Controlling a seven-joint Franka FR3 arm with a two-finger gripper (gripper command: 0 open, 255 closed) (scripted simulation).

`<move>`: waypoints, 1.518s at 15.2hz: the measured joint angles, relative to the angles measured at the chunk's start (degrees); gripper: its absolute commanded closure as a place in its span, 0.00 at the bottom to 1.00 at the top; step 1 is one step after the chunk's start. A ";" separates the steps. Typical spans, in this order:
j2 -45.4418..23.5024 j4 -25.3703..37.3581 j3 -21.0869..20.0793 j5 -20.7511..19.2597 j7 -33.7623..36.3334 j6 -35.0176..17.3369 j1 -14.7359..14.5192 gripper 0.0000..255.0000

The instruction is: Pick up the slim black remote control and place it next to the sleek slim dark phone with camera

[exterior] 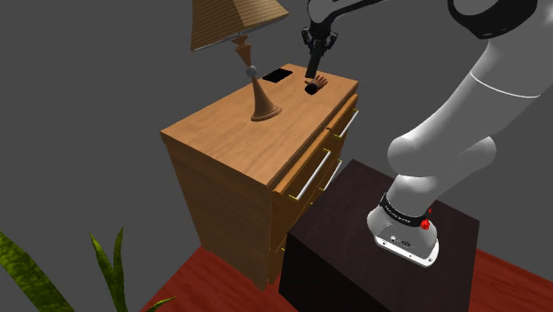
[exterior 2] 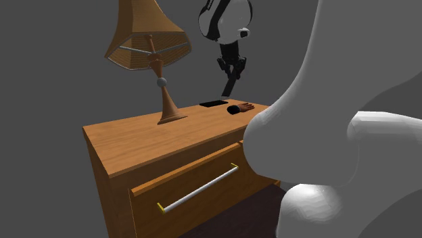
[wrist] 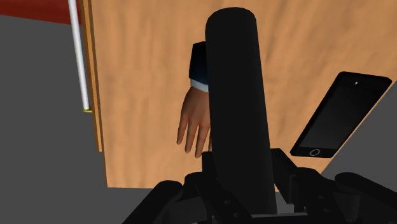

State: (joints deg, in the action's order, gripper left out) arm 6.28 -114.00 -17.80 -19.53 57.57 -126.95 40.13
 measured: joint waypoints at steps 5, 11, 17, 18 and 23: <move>-4.67 7.55 0.00 -0.81 -1.06 2.98 0.26 1.00; -18.75 25.00 0.58 -4.20 -2.50 6.85 -0.07 1.00; -34.80 47.98 1.80 -6.57 -5.96 13.53 -2.31 1.00; -36.10 49.53 1.95 -6.74 -6.20 13.74 -2.47 1.00; -36.91 47.76 2.20 -7.18 -5.45 11.27 -2.25 1.00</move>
State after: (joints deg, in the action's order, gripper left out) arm -30.63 -66.24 -15.60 -26.71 52.12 -115.68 37.89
